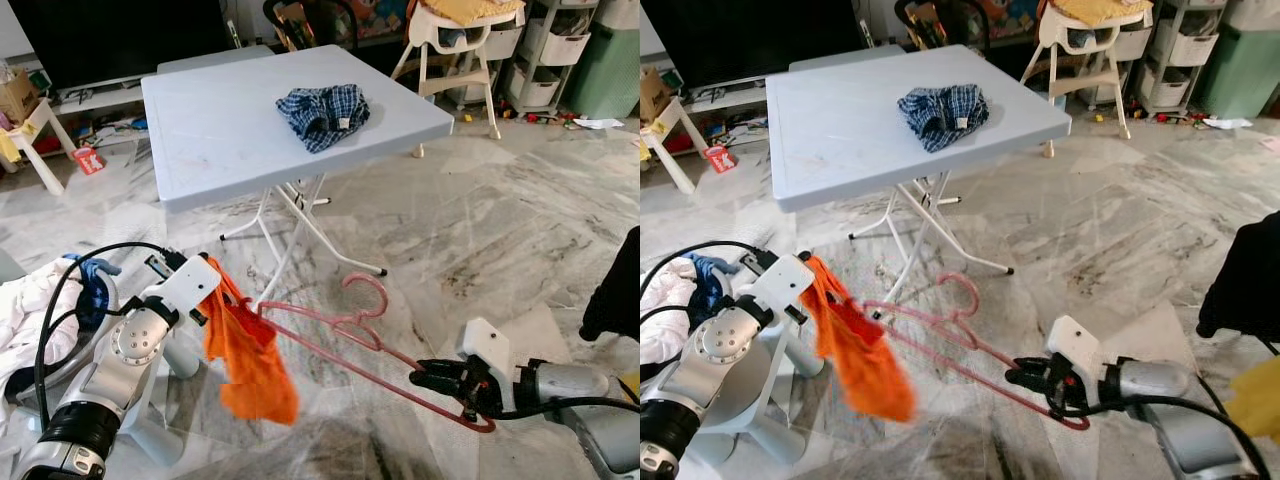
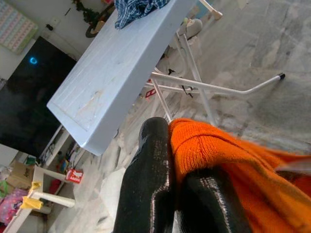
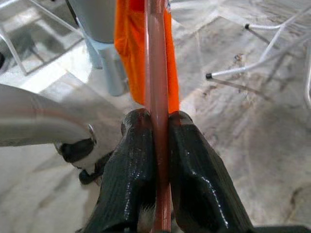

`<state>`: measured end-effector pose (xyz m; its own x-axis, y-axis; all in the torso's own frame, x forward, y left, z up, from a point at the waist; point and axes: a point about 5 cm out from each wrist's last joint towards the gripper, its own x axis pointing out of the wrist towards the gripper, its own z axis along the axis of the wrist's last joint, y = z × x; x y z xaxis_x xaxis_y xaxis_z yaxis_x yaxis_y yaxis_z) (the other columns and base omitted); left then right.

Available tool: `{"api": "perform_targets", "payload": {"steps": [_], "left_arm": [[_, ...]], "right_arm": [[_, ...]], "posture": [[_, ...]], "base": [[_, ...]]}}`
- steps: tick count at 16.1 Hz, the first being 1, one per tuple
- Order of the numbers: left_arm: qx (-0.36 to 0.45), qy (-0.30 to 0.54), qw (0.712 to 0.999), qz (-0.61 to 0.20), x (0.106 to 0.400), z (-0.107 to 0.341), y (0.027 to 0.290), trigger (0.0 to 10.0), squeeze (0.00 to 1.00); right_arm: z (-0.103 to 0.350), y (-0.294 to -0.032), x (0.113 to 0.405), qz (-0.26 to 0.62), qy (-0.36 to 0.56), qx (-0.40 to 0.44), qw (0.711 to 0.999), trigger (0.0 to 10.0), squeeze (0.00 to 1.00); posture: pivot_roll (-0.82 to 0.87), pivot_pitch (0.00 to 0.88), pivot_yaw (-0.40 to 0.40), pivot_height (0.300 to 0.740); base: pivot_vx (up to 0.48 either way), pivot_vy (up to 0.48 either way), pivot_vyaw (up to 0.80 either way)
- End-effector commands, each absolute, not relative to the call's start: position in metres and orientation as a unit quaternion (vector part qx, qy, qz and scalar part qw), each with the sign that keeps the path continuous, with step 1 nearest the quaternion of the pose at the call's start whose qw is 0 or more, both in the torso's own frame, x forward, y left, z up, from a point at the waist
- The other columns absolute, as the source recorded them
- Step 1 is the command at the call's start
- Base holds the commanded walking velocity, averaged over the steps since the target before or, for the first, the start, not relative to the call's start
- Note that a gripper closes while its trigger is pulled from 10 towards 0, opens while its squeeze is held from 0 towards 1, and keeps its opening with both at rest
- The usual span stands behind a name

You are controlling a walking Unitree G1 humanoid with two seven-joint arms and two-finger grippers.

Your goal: Hang hanger

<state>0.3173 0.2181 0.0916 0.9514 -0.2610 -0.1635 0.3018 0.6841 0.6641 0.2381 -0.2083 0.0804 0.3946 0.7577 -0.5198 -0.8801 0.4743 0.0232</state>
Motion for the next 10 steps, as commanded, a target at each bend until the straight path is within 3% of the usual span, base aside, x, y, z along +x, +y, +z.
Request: {"api": "perform_targets", "payload": {"steps": [1,6,10], "left_arm": [[0.369,0.005,0.917,-0.149,0.323,0.104,0.217,10.0,0.00],[0.365,-0.009,0.919,-0.150,0.325,0.110,0.213,10.0,0.00],[0.358,-0.026,0.921,-0.151,0.328,0.116,0.207,10.0,0.00]], "right_arm": [[0.082,-0.206,0.243,0.495,0.227,-0.144,0.826,10.0,0.00],[0.076,-0.204,0.244,0.499,0.236,-0.144,0.821,10.0,0.00],[0.058,-0.200,0.234,0.534,0.282,-0.135,0.785,10.0,0.00]], "posture": [[-0.10,0.000,0.095,0.740],[-0.10,0.000,0.094,0.740],[-0.10,0.000,0.094,0.740]], "base": [[0.000,0.000,0.00],[0.000,0.000,0.00],[0.000,0.000,0.00]]}}
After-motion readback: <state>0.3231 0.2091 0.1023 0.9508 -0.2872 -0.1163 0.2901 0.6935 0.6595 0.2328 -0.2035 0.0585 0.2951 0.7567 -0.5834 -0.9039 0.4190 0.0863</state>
